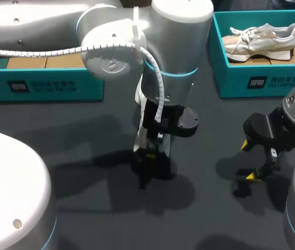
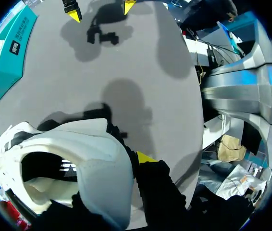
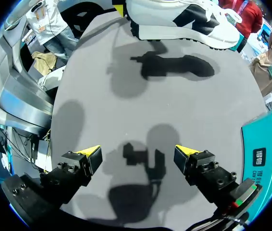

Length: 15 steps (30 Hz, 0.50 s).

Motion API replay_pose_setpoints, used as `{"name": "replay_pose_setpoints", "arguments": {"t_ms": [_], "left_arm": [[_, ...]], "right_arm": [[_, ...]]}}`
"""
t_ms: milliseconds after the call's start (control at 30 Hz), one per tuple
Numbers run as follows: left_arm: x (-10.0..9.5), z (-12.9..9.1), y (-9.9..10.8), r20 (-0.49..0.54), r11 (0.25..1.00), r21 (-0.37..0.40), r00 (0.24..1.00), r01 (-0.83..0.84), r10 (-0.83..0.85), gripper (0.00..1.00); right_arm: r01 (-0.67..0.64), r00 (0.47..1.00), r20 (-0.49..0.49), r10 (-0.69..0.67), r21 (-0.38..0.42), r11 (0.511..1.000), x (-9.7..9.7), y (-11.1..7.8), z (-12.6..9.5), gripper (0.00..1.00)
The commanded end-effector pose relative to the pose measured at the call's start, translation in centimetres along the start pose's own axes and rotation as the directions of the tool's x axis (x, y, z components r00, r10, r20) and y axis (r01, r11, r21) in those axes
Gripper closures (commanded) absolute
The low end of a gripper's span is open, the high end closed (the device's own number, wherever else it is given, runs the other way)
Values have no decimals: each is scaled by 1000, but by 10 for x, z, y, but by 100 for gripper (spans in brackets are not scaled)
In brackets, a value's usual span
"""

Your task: Take the shoe out of the shoebox, open the shoe tongue, remove and reinsert the insole, then place the shoe into the shoebox

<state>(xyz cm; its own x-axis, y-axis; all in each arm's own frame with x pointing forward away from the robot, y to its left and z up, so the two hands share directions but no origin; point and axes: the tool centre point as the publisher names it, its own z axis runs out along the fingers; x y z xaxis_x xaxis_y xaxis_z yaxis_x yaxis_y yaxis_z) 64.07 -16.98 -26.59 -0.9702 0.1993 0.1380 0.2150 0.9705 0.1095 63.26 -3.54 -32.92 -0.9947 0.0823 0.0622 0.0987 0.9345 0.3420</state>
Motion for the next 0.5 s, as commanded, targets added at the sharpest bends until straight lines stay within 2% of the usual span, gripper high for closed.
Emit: {"name": "replay_pose_setpoints", "arguments": {"t_ms": [33,300,500], "left_arm": [[-4,-43,11,6,1000,-11,1000,-8,8,100],[-23,-76,46,2,996,-35,997,-77,77,100],[-43,-104,80,-17,996,-20,996,-85,85,100]], "right_arm": [[0,1000,4,0,1,1000,2,0,0,0],[0,1000,4,0,1,1000,2,0,0,0],[0,1000,4,0,1,1000,2,0,0,0]]}}
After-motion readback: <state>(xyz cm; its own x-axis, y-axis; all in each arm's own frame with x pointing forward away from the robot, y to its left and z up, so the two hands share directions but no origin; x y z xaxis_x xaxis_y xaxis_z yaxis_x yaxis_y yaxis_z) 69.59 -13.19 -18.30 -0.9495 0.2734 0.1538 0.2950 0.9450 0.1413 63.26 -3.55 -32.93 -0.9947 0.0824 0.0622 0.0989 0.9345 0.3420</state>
